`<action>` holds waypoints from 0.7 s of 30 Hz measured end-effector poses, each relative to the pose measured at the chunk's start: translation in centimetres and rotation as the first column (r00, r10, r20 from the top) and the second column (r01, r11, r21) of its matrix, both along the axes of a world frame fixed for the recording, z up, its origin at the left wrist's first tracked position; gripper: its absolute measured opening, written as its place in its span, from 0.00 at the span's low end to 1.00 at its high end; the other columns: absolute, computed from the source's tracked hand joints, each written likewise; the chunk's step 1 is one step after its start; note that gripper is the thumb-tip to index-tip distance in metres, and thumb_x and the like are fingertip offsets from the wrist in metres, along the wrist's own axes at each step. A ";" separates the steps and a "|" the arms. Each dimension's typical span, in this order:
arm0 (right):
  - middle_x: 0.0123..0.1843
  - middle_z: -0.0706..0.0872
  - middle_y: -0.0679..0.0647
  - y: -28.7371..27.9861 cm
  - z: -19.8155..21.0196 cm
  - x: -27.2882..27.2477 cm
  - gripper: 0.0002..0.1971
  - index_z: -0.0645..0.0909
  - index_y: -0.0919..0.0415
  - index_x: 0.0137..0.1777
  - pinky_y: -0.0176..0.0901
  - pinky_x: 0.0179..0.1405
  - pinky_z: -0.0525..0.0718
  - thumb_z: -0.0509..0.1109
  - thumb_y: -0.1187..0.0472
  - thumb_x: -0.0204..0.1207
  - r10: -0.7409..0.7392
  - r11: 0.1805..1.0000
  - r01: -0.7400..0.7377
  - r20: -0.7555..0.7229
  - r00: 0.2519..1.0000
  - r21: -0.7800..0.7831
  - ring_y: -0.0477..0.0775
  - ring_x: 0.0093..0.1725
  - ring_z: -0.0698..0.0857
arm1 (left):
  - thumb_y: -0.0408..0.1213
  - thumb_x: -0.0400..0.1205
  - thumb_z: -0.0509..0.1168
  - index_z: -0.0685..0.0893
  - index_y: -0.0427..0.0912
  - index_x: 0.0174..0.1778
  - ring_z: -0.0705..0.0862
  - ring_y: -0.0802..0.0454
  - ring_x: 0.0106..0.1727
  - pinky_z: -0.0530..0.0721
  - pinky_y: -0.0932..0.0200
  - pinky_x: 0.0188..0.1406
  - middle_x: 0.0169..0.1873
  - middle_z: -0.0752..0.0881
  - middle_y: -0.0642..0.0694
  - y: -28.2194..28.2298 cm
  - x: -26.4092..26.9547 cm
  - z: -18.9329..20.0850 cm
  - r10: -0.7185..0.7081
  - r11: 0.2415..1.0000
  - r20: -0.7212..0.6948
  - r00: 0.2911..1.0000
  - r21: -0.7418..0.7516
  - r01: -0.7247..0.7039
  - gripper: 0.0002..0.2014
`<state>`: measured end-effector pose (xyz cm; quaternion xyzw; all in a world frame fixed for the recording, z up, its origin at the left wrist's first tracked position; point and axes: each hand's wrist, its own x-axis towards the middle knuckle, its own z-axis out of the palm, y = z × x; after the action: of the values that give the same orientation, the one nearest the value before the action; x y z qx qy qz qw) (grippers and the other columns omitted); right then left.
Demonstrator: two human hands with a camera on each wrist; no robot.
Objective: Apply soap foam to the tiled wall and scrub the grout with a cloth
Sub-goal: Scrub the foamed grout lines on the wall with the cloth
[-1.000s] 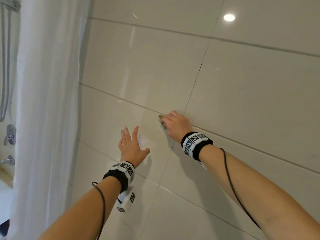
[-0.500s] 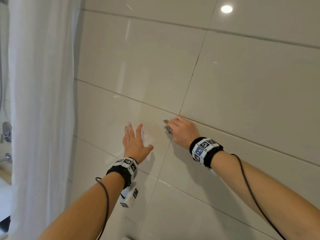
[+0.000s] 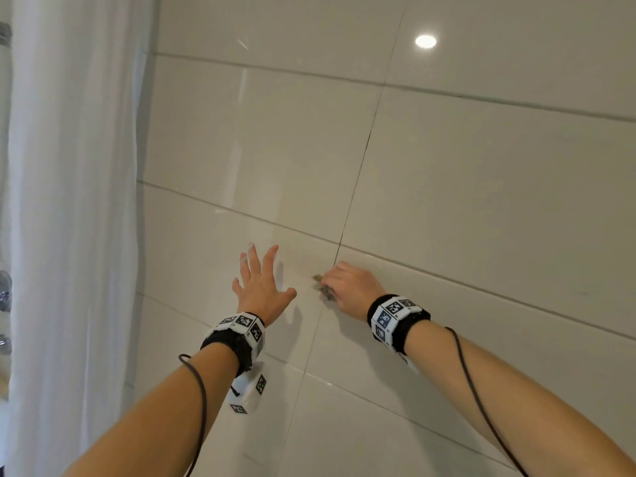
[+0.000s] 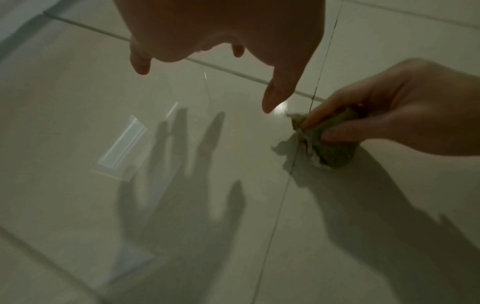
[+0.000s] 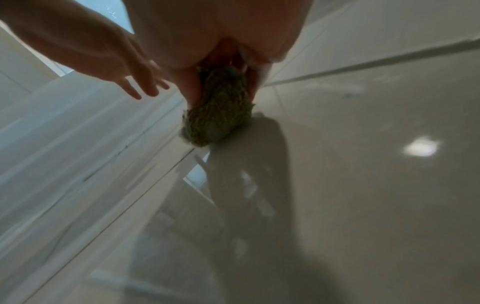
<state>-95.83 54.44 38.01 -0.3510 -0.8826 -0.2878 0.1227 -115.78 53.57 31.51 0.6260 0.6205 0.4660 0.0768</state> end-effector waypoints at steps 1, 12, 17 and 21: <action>0.45 0.90 0.49 0.0 1.1 0.6 0.17 0.88 0.57 0.48 0.47 0.35 0.86 0.58 0.54 0.78 0.045 0.997 -0.042 -0.046 0.998 0.057 0.56 0.48 0.84 | 0.46 0.76 0.71 0.50 0.59 0.85 0.36 0.42 0.87 0.49 0.28 0.81 0.87 0.37 0.45 0.0 0.3 0.8 -0.007 1.000 -0.001 1.000 0.010 0.007 0.46; 0.56 0.88 0.49 -4.9 16.6 10.0 0.11 0.86 0.58 0.59 0.43 0.46 0.80 0.69 0.62 0.79 0.060 0.916 0.182 -0.571 0.819 0.359 0.53 0.60 0.80 | 0.50 0.77 0.69 0.49 0.64 0.85 0.38 0.41 0.87 0.49 0.26 0.81 0.87 0.38 0.47 -0.5 10.4 12.9 -0.117 0.966 -0.183 0.976 0.206 0.154 0.45; 0.57 0.88 0.51 -8.0 19.5 17.4 0.12 0.86 0.58 0.61 0.49 0.51 0.84 0.69 0.62 0.79 0.057 0.890 0.257 -0.650 0.758 0.377 0.54 0.61 0.81 | 0.56 0.78 0.68 0.47 0.66 0.85 0.37 0.40 0.87 0.48 0.28 0.82 0.87 0.36 0.47 -2.0 17.7 17.4 -0.120 0.938 -0.299 0.947 0.279 0.207 0.45; 0.58 0.87 0.52 -10.7 21.1 23.8 0.12 0.85 0.58 0.62 0.48 0.53 0.83 0.68 0.62 0.80 0.059 0.865 0.317 -0.705 0.707 0.390 0.54 0.62 0.81 | 0.60 0.78 0.66 0.47 0.67 0.86 0.35 0.40 0.87 0.46 0.28 0.82 0.87 0.36 0.46 -3.6 24.0 20.3 -0.119 0.914 -0.391 0.913 0.317 0.254 0.44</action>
<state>-72.07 43.77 59.12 -0.4539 -0.6414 -0.3533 0.5077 -91.80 49.93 51.76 0.7618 0.4639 0.4384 -0.1107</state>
